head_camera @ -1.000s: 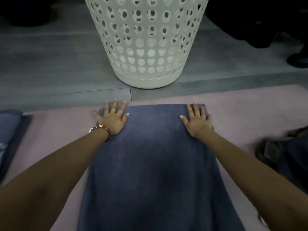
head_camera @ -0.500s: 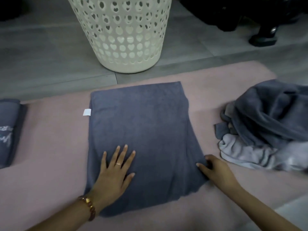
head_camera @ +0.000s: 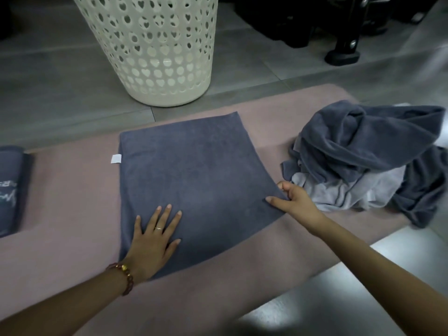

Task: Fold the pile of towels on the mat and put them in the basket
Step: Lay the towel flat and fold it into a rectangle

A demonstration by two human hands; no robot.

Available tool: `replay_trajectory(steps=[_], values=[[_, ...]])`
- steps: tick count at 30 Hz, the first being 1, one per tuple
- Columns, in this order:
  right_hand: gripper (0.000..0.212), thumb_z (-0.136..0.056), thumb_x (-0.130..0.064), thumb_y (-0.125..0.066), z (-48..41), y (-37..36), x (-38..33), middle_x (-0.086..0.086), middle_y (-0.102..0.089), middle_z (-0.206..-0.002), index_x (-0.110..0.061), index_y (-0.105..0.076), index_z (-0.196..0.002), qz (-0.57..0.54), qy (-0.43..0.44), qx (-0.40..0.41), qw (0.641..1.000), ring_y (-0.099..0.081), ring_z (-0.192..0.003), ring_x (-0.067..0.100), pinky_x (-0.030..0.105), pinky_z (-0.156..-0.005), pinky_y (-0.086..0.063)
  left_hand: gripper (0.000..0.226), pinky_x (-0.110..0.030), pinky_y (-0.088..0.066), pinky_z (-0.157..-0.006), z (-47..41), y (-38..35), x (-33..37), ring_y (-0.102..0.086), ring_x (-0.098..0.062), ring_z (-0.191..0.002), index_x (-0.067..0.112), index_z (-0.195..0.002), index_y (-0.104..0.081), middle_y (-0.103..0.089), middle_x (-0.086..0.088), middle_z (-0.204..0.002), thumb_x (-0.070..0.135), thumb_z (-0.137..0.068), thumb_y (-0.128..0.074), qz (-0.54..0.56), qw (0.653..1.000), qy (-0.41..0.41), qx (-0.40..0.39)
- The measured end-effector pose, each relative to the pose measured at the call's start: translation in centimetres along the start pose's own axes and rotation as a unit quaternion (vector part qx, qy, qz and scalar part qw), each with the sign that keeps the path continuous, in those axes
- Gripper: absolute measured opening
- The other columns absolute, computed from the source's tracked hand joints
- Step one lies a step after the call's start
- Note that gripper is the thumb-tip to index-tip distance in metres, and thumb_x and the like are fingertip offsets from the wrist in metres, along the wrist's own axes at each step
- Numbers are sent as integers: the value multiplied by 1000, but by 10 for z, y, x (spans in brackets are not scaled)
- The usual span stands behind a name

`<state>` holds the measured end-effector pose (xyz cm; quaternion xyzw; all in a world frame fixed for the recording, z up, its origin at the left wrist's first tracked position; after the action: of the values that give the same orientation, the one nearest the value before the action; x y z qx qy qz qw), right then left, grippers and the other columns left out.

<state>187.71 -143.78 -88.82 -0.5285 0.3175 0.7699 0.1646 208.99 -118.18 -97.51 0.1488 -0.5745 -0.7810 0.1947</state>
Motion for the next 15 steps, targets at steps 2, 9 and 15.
replay_trajectory(steps=[2, 9, 15], values=[[14, -86, -4, -64, 0, 5, -8, -11, -62, -60, -12, -53, -80, 6, 3, -26, 1000, -57, -54, -4, 11, -52, -44, 63, -67, -40, -87, 0, 0, -1, -31, -27, -131, 19, -141, -35, -46, -10, -142, 52, -97, -4, -8, 1000, 1, 0], [24, -88, -34, -60, 5, -10, 24, 2, -57, -87, -15, -50, -99, 432, -23, -95, 897, -59, -86, 24, 28, -67, -37, 65, -67, -39, -86, 0, 0, -1, -31, -26, -130, 20, -140, -38, -47, -9, -141, 53, -96, -3, -14, 1000, 2, -7], [42, -92, -26, -49, 14, -51, 3, 12, -37, -134, -16, -44, -132, 575, 78, -90, 810, -58, -99, 32, 33, -74, -44, 65, -66, -41, -86, 2, -1, -4, -31, -25, -130, 20, -141, -37, -47, -10, -141, 54, -96, -3, -16, 1000, -13, 2]])
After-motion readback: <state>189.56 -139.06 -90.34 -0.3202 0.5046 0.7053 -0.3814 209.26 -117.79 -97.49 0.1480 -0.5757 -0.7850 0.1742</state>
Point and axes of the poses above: each hand's wrist, its own z-axis away from the middle knuckle, its own y-axis out of the back of the hand, x = y × z, the point moved 3 cm from there along -z, towards the middle knuckle
